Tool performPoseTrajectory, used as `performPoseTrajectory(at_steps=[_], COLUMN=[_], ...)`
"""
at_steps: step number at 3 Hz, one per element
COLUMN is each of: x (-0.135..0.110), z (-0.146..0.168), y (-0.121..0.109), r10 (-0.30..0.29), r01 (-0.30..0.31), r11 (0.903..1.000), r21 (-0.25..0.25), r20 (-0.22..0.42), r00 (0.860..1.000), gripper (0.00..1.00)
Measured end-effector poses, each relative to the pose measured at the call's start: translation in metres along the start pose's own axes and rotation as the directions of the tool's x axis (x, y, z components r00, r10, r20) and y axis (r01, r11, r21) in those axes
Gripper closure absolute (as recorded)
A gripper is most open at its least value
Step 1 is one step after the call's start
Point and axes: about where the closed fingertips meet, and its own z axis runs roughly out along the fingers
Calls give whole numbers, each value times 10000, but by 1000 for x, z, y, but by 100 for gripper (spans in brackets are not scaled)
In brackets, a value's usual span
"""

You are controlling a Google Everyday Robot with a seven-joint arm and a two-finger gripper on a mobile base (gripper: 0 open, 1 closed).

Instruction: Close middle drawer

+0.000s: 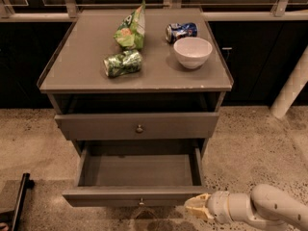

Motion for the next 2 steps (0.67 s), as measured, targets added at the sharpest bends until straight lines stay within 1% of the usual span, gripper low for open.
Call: performPoseTrajectory(at_steps=[1, 2], x=[32, 44], z=[27, 46], y=[-18, -41], r10=[641, 871], r01=[-638, -869], r11=[9976, 9958], r21=[-288, -301], r20=[125, 76], r00=[9979, 9962], gripper=[100, 100])
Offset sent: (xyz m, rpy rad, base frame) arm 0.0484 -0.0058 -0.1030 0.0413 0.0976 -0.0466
